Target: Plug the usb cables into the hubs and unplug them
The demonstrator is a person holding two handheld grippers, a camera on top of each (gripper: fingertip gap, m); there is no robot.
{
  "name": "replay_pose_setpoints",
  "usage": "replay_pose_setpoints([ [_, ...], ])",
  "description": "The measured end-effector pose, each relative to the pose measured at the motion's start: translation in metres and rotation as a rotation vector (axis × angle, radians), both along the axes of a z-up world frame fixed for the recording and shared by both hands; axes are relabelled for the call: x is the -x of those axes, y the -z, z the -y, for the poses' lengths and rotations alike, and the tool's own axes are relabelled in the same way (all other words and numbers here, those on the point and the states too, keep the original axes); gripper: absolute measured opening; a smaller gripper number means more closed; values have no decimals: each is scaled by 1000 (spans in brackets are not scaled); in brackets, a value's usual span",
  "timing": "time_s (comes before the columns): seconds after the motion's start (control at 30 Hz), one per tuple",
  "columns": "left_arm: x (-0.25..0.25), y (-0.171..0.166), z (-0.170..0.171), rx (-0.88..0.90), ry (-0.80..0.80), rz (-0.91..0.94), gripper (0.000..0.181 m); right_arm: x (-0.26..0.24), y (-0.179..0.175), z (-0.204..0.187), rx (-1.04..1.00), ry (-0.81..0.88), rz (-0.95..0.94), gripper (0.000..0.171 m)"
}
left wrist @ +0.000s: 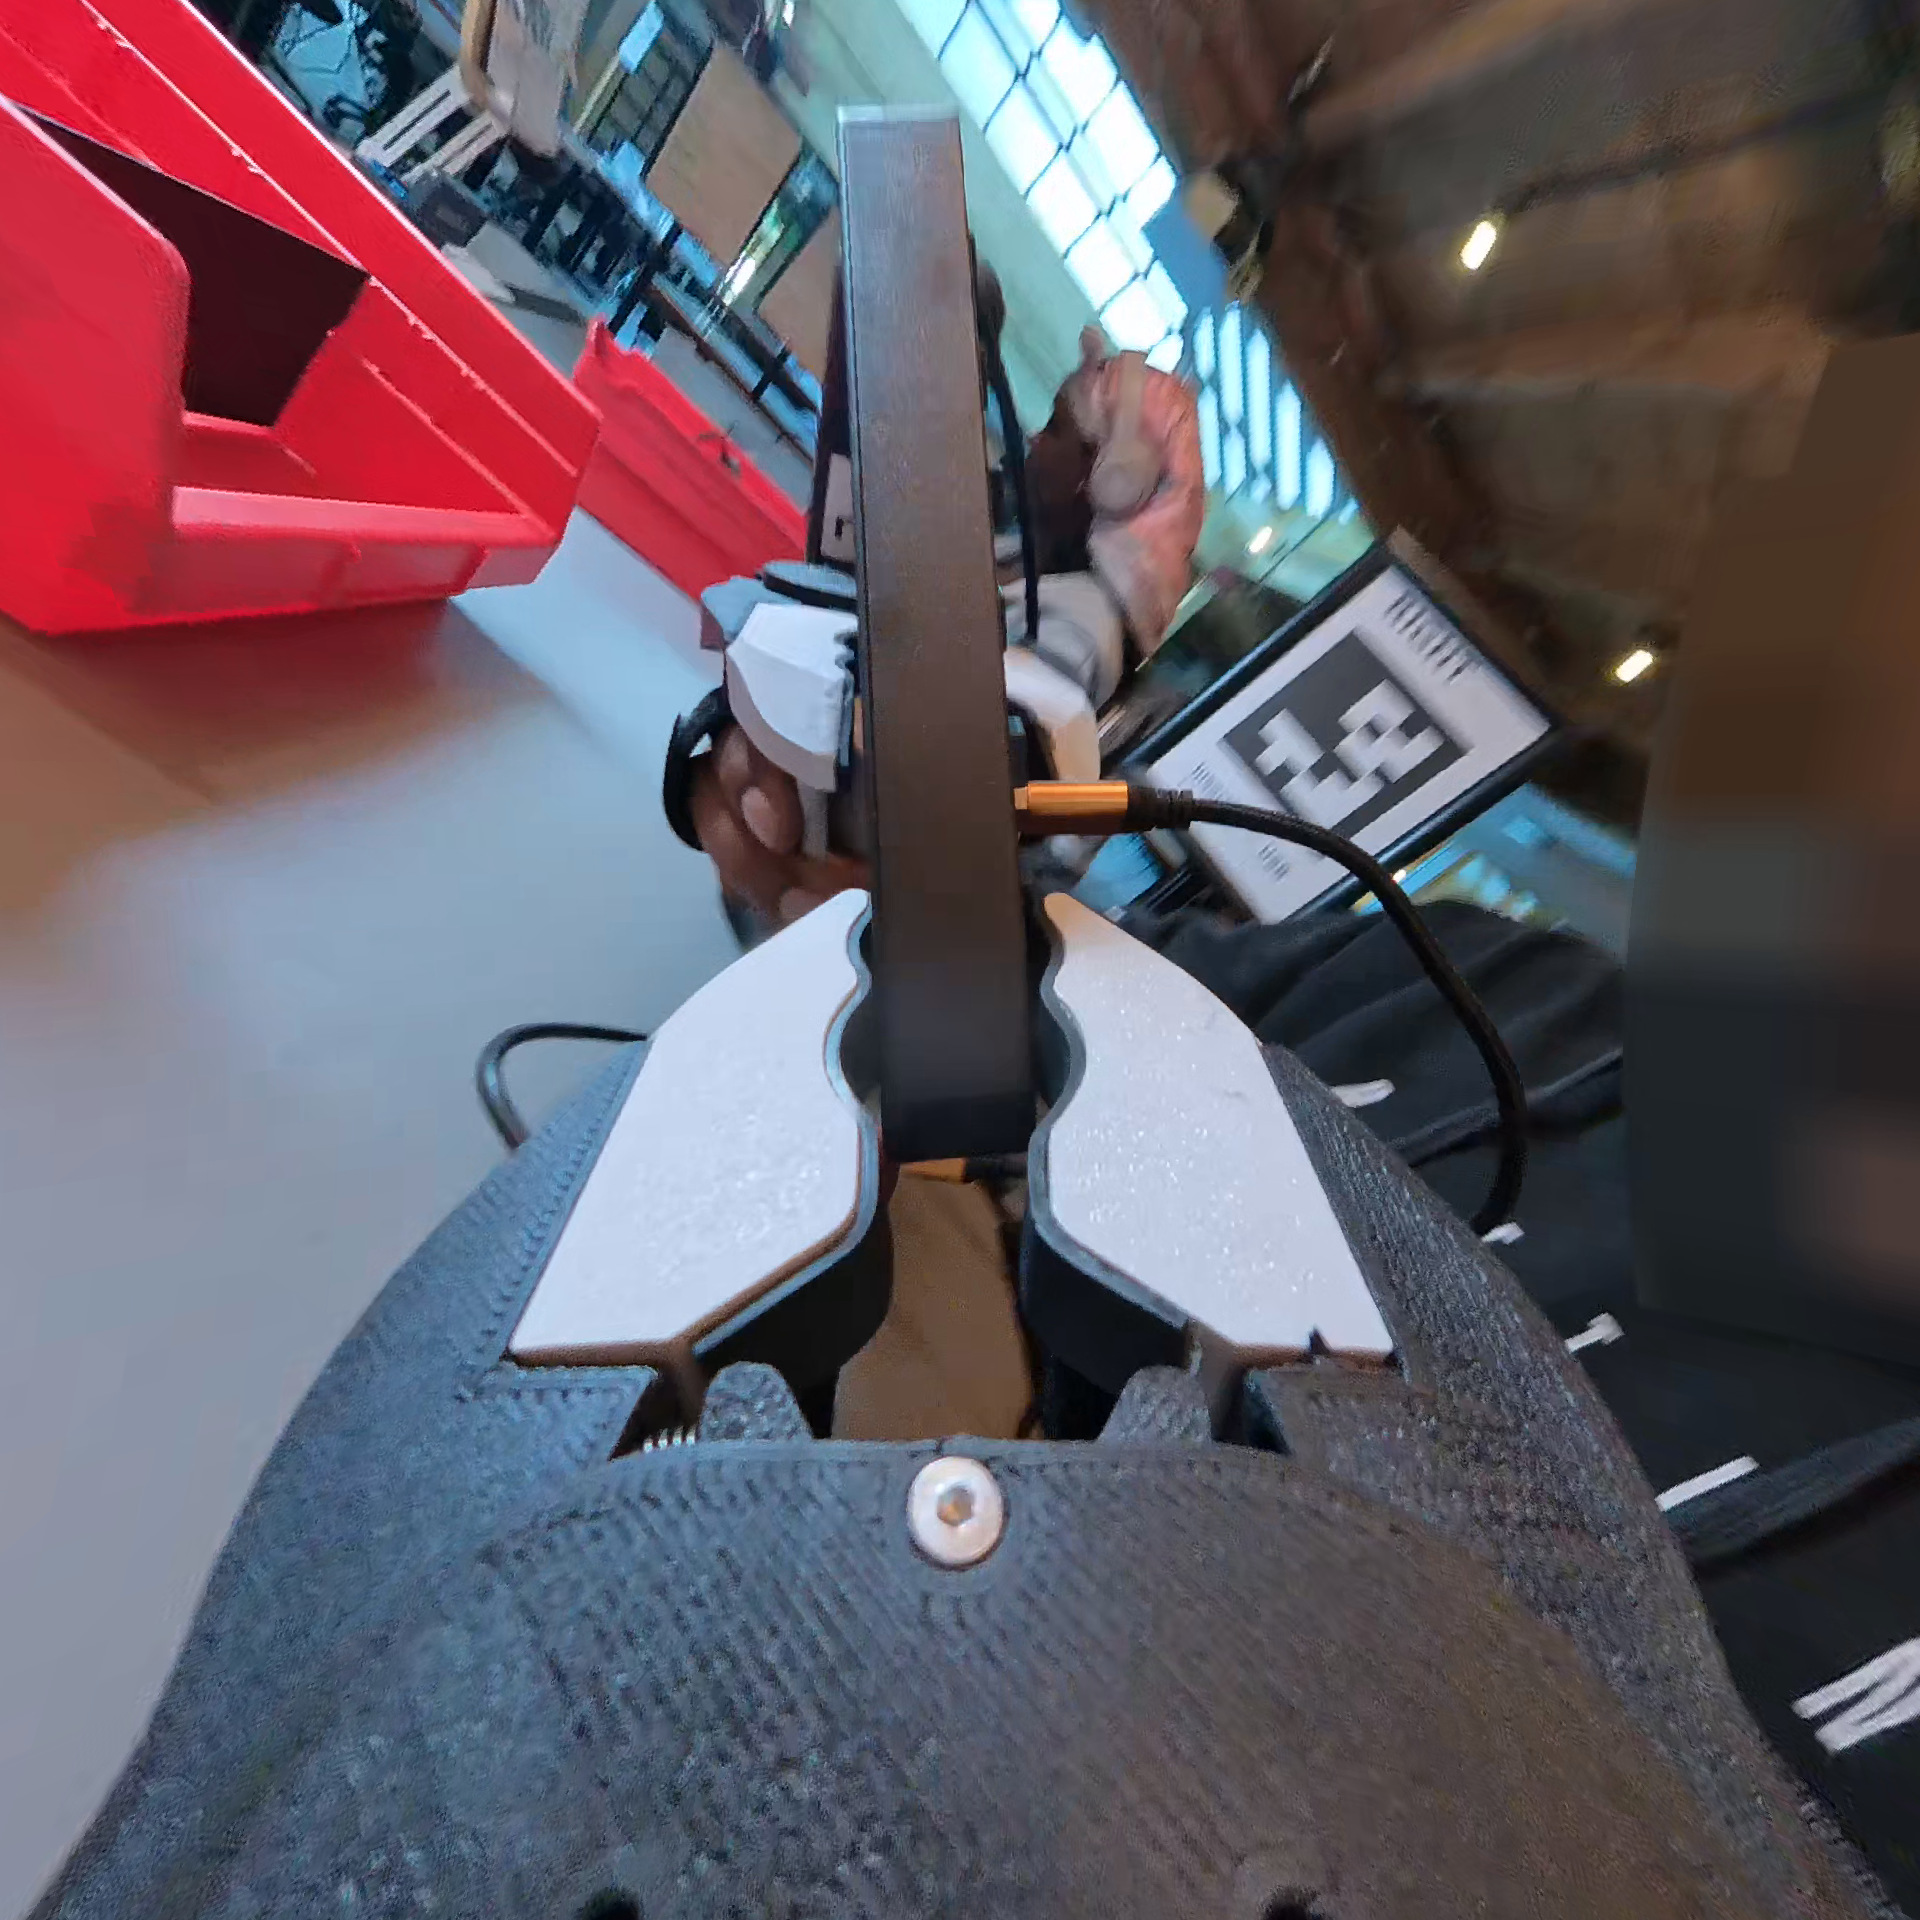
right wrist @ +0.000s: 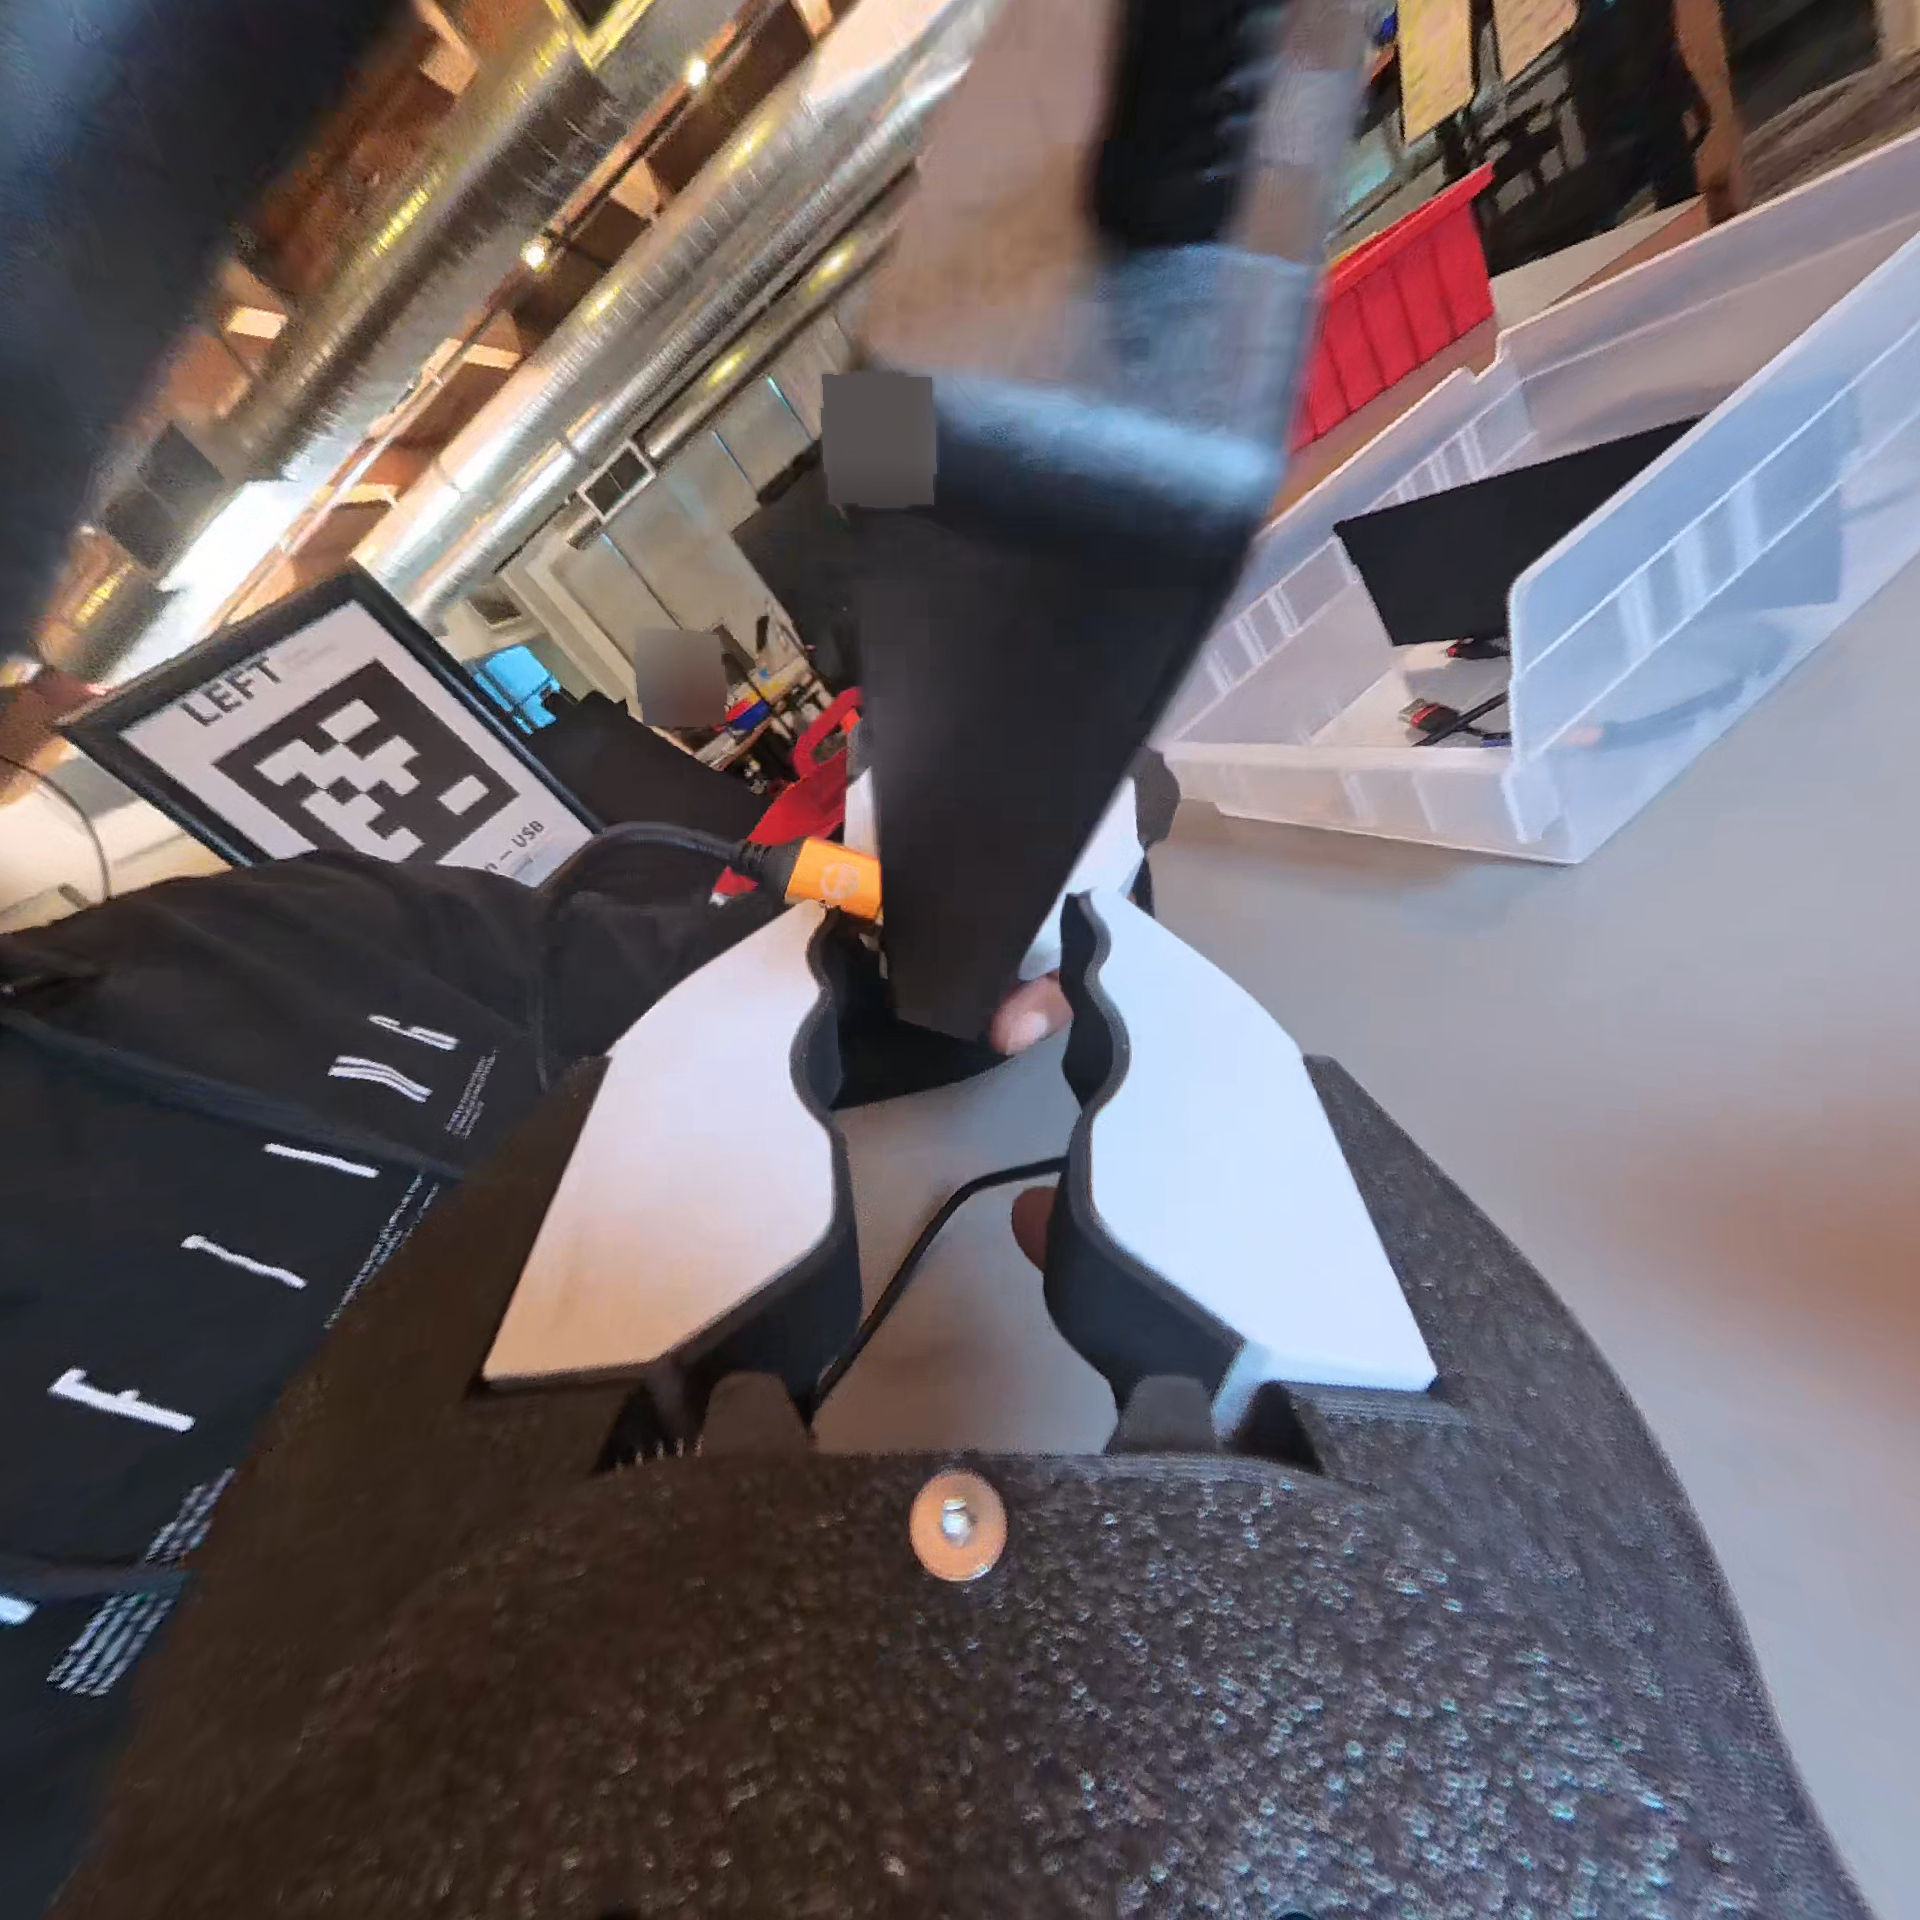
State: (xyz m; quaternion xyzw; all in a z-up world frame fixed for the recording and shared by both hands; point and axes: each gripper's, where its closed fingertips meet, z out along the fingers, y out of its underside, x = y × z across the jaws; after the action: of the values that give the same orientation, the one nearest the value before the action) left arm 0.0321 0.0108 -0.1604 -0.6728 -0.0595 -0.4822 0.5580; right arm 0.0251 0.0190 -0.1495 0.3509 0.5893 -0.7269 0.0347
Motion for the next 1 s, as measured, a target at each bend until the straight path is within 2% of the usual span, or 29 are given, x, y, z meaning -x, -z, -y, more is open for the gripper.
replay_pose_setpoints([
  [0.1,0,-11,-2,-36,9,174,26,-2,4,8,-104,13,-57,45],
  [0.3,3,-9,-14,-56,-90,291,26,10,3,12,-100,136,-8,41],
  [0.4,6,-5,-14,-63,-80,303,27,11,7,11,-101,128,25,37],
  [0.5,9,-6,-12,-76,-115,143,29,9,5,5,-97,112,25,34],
  [0.73,33,-1,-2,-47,-254,-222,33,17,5,-22,-133,217,6,33],
  [0.9,82,-31,23,-62,-511,-452,33,30,15,-41,-166,327,19,33],
  [1.0,125,-40,47,36,-675,-663,35,38,20,-56,-192,417,22,33],
])
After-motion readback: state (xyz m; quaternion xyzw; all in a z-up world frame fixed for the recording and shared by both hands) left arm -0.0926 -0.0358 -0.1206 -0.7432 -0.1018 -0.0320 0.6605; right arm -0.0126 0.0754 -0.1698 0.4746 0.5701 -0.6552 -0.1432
